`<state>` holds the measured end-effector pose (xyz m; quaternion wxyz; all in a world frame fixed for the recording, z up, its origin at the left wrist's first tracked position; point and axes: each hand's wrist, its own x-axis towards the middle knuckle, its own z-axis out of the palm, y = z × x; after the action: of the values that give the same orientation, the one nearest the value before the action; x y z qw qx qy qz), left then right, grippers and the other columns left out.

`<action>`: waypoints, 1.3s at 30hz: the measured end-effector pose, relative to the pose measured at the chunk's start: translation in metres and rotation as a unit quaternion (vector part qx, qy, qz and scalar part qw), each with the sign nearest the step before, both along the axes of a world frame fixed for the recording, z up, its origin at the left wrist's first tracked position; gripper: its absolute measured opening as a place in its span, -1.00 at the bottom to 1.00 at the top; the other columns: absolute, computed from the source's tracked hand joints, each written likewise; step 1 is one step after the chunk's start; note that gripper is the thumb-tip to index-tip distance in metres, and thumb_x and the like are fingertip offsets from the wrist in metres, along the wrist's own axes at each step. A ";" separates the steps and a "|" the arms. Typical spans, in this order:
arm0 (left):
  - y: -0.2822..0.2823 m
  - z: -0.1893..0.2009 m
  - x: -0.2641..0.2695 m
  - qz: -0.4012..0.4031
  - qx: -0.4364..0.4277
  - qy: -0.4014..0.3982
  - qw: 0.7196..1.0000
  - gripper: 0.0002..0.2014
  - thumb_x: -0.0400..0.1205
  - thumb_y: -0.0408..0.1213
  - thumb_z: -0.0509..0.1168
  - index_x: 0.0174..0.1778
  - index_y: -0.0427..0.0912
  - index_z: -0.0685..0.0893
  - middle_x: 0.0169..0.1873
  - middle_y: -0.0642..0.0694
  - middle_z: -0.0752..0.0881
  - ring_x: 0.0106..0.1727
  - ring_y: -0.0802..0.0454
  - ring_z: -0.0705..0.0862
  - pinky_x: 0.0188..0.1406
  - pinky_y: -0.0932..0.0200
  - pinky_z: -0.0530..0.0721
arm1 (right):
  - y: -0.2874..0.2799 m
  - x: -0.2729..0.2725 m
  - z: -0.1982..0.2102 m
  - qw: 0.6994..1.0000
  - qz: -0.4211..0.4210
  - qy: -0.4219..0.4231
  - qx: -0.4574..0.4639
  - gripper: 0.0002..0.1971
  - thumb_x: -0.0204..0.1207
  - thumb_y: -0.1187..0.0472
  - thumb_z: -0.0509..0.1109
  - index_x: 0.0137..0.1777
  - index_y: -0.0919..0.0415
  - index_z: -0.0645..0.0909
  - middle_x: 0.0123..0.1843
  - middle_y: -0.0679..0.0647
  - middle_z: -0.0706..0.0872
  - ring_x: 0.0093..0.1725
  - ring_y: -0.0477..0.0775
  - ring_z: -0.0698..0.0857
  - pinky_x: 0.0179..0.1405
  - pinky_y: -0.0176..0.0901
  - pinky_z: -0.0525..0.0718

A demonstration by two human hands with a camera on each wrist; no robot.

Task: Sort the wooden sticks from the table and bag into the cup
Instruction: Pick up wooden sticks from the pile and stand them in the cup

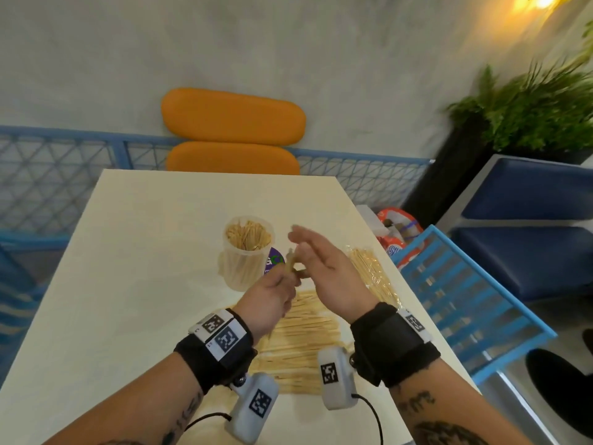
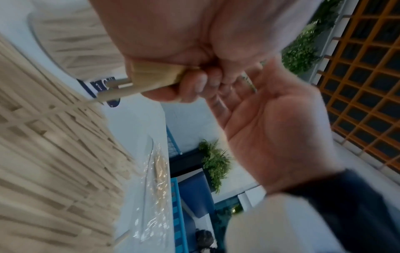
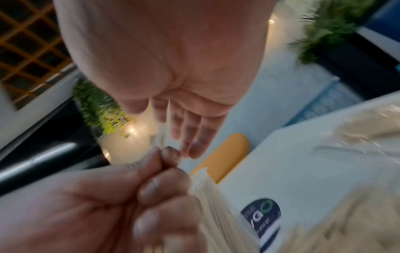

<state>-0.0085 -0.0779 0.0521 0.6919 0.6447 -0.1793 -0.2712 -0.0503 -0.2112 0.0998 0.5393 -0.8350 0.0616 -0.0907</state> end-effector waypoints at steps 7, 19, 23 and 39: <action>-0.009 0.030 0.020 0.142 -0.214 0.150 0.955 -0.75 0.85 -0.29 0.01 -0.10 -0.14 0.51 -0.44 -0.02 0.46 -0.41 0.06 0.46 -0.22 0.11 0.54 | 0.014 -0.032 -0.029 0.971 0.097 0.181 0.120 -0.69 0.79 0.06 0.16 0.34 0.27 0.47 0.08 0.13 0.73 -0.05 0.04 0.75 -0.05 -0.12 0.70; -0.026 0.010 0.019 0.204 -0.089 -0.004 0.975 -0.26 0.79 -0.52 0.00 0.63 0.43 0.00 -0.13 -0.10 0.67 -0.52 0.06 0.46 -0.39 0.07 0.61 | 0.016 -0.039 -0.038 0.927 0.036 0.221 0.302 -0.76 0.78 0.13 0.15 -0.10 0.21 0.49 -0.46 0.02 0.44 -0.56 -0.04 0.26 -0.45 -0.08 0.01; -0.028 0.008 0.017 0.224 -0.095 -0.011 0.970 -0.50 0.77 -0.55 -0.05 0.42 0.20 0.27 -0.18 -0.12 0.59 -0.53 0.08 0.43 -0.48 0.12 0.59 | 0.018 -0.038 -0.038 0.924 0.010 0.234 0.302 -0.78 0.70 0.10 0.18 0.01 0.25 0.51 -0.50 0.00 0.46 -0.56 -0.04 0.24 -0.44 -0.08 0.03; -0.022 -0.001 0.009 0.198 -0.049 0.014 0.979 -0.72 0.82 -0.40 0.02 0.06 0.13 0.46 -0.26 -0.05 0.60 -0.45 0.10 0.42 -0.46 0.16 0.42 | 0.023 -0.025 -0.048 0.960 0.073 0.201 0.179 -0.79 0.81 -0.02 0.11 0.06 0.07 0.46 -0.33 -0.03 0.44 -0.47 -0.07 0.38 -0.48 -0.20 0.33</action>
<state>0.0003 -0.0999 0.0509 0.7651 0.6289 -0.0516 -0.1285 -0.0757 -0.1878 0.0517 0.6616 -0.7281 0.1227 0.1310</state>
